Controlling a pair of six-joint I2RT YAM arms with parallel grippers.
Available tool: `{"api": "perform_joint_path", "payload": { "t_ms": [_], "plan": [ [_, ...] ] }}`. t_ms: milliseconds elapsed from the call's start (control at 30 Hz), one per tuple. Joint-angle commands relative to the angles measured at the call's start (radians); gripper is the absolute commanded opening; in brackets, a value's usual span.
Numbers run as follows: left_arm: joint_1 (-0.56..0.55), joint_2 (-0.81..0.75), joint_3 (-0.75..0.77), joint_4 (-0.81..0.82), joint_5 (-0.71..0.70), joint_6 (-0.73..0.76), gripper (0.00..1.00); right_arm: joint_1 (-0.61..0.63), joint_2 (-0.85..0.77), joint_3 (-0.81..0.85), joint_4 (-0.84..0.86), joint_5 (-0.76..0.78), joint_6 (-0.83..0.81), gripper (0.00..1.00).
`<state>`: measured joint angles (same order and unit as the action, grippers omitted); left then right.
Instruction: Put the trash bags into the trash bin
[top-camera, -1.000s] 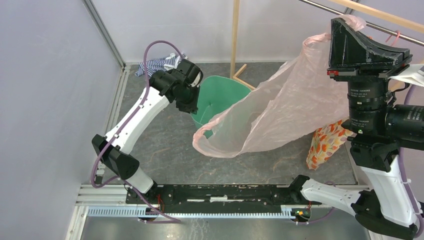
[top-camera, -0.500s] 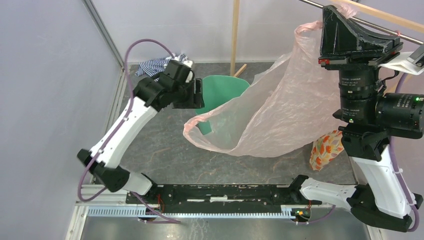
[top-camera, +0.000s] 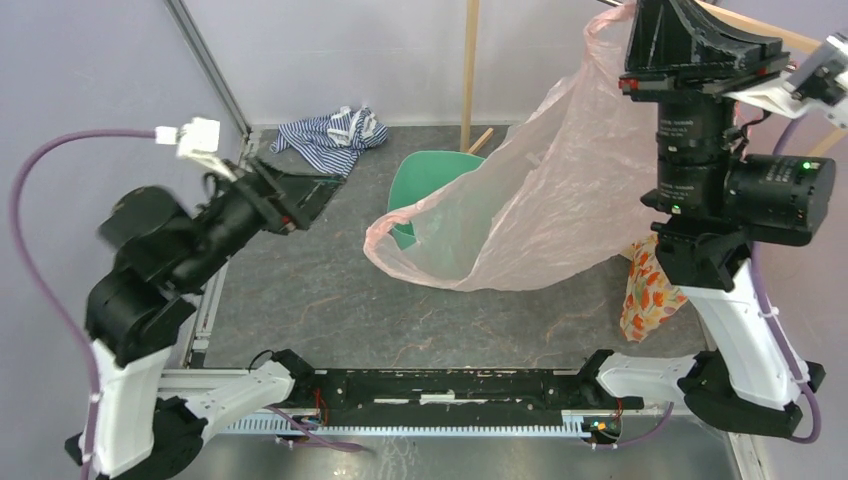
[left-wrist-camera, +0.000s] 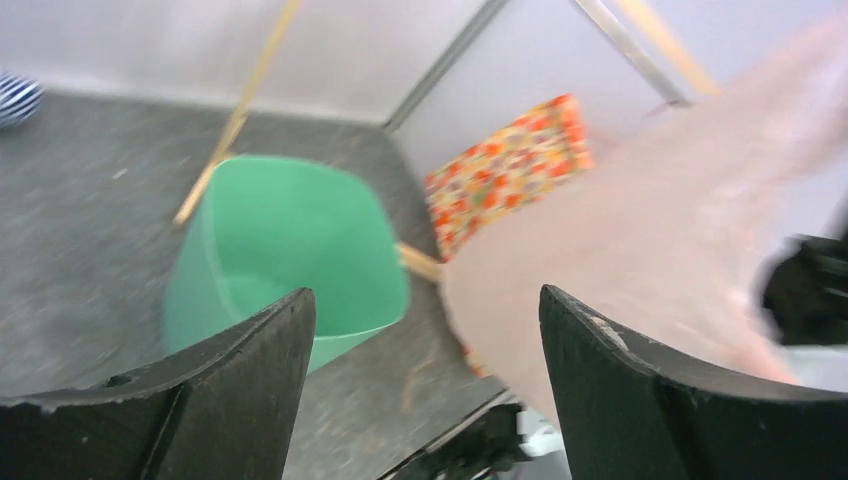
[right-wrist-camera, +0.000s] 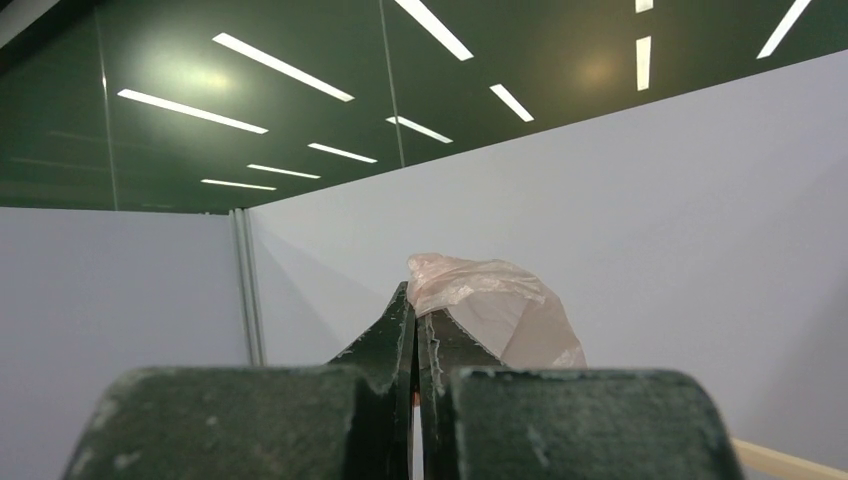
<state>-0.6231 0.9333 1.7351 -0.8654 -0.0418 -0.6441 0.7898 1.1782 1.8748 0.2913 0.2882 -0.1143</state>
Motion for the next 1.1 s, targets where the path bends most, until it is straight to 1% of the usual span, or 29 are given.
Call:
{"api": "perform_joint_path", "payload": {
  "t_ms": [0, 100, 167, 267, 400, 500, 600, 667, 700, 767, 800, 833, 867, 900, 967, 1033, 1067],
  "plan": [
    [0.002, -0.038, 0.014, 0.190, 0.215, -0.072, 0.89, 0.002, 0.062, 0.063, 0.058, 0.016, -0.074, 0.00],
    [0.001, -0.042, 0.023, 0.258, 0.342, -0.099, 0.91, 0.002, 0.101, 0.098, 0.070, 0.013, -0.085, 0.00],
    [0.002, -0.037, 0.039, 0.268, 0.383, -0.104, 0.91, 0.001, 0.122, 0.116, 0.078, 0.012, -0.089, 0.00],
    [0.002, 0.006, 0.097, 0.185, 0.396, -0.063, 0.91, 0.001, 0.143, 0.131, 0.091, 0.004, -0.088, 0.00],
    [0.002, 0.063, 0.097, 0.090, 0.434, -0.021, 0.88, 0.001, 0.183, 0.169, 0.096, -0.012, -0.095, 0.00],
    [0.002, 0.076, 0.076, 0.062, 0.447, 0.007, 0.88, 0.001, 0.212, 0.200, 0.093, -0.014, -0.118, 0.00],
    [0.002, 0.108, 0.101, -0.007, 0.426, 0.047, 0.86, 0.003, 0.226, 0.207, 0.101, -0.011, -0.128, 0.00],
    [0.002, 0.118, 0.102, -0.009, 0.420, 0.052, 0.83, 0.003, 0.231, 0.205, 0.106, -0.012, -0.124, 0.00],
    [0.002, 0.125, 0.105, -0.010, 0.413, 0.053, 0.80, 0.003, 0.234, 0.203, 0.109, -0.014, -0.121, 0.00],
    [0.002, 0.131, 0.112, -0.010, 0.385, 0.054, 0.68, 0.003, 0.242, 0.198, 0.113, -0.021, -0.107, 0.00],
    [0.002, 0.137, 0.118, -0.011, 0.366, 0.054, 0.60, 0.004, 0.249, 0.197, 0.112, -0.029, -0.094, 0.00],
    [0.002, 0.142, 0.128, -0.014, 0.338, 0.054, 0.49, 0.006, 0.257, 0.197, 0.112, -0.037, -0.081, 0.00],
    [0.002, 0.148, 0.147, -0.026, 0.302, 0.054, 0.35, 0.010, 0.262, 0.199, 0.112, -0.047, -0.069, 0.00],
    [0.002, 0.152, 0.177, -0.037, 0.265, 0.055, 0.25, 0.017, 0.269, 0.199, 0.111, -0.053, -0.062, 0.00],
    [0.002, 0.168, 0.227, -0.067, 0.218, 0.047, 0.09, 0.033, 0.278, 0.199, 0.111, -0.054, -0.062, 0.00],
    [0.002, 0.187, 0.267, -0.108, 0.217, 0.035, 0.03, 0.049, 0.286, 0.199, 0.109, -0.051, -0.066, 0.00],
    [0.002, 0.193, 0.279, -0.121, 0.220, 0.029, 0.02, 0.053, 0.287, 0.196, 0.109, -0.050, -0.067, 0.00]
  ]
}}
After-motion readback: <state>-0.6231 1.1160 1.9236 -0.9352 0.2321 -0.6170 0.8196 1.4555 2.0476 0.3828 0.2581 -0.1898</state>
